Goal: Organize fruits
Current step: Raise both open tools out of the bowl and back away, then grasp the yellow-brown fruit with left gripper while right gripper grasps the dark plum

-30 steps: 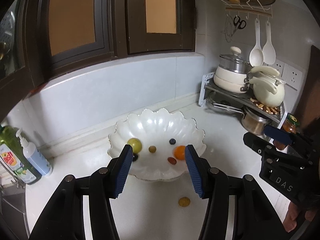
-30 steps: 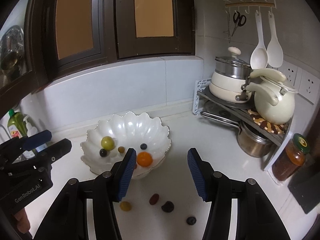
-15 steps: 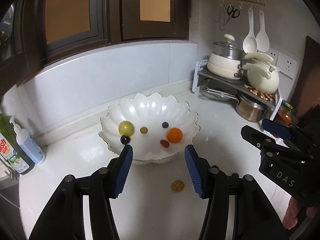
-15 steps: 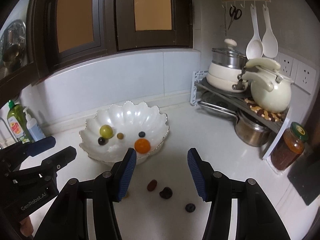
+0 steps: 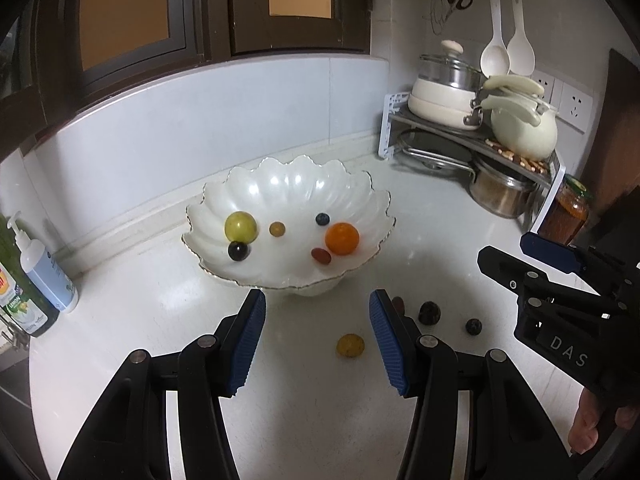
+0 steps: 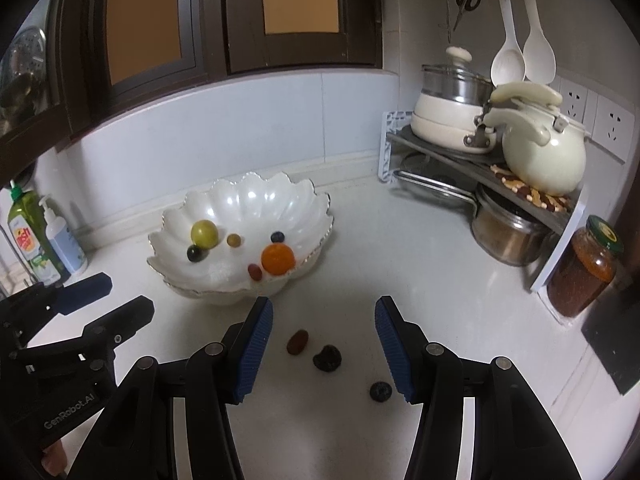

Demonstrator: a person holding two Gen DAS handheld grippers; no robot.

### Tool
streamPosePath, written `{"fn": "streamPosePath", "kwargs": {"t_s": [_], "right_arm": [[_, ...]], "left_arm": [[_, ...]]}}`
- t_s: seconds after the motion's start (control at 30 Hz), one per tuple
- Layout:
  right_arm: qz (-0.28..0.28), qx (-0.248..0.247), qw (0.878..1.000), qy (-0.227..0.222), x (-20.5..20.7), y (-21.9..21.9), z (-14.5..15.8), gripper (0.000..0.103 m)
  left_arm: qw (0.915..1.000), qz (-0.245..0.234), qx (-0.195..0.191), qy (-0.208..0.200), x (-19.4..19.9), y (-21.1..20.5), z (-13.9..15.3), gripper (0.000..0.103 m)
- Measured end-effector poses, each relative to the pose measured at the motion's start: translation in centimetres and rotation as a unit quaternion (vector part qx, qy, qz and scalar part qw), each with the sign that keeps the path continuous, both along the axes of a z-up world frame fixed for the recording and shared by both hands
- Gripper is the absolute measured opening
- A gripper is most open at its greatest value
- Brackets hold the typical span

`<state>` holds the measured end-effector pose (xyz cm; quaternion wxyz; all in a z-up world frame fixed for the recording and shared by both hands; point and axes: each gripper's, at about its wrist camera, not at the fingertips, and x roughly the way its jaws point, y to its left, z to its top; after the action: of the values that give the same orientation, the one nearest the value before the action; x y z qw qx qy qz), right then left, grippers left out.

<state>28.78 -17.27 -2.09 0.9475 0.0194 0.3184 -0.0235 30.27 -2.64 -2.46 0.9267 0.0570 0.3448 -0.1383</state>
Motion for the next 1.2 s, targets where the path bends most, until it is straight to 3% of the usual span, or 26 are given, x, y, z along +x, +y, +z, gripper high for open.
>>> {"fn": "streamPosePath", "kwargs": {"t_s": [0.47,1.2], "right_arm": [[0.009,0.010,0.999,0.042,0.9,-0.7,-3.8,0.055],[0.023,0.004,0.997,0.069,3.5,-0.8,-8.2,0.054]], "left_arm": [[0.9996,-0.009,0.010,0.023,0.0,-1.0,-3.4,0.053],[0.9986,-0.012,0.005,0.050,2.4,-2.8,-8.2,0.053]]}}
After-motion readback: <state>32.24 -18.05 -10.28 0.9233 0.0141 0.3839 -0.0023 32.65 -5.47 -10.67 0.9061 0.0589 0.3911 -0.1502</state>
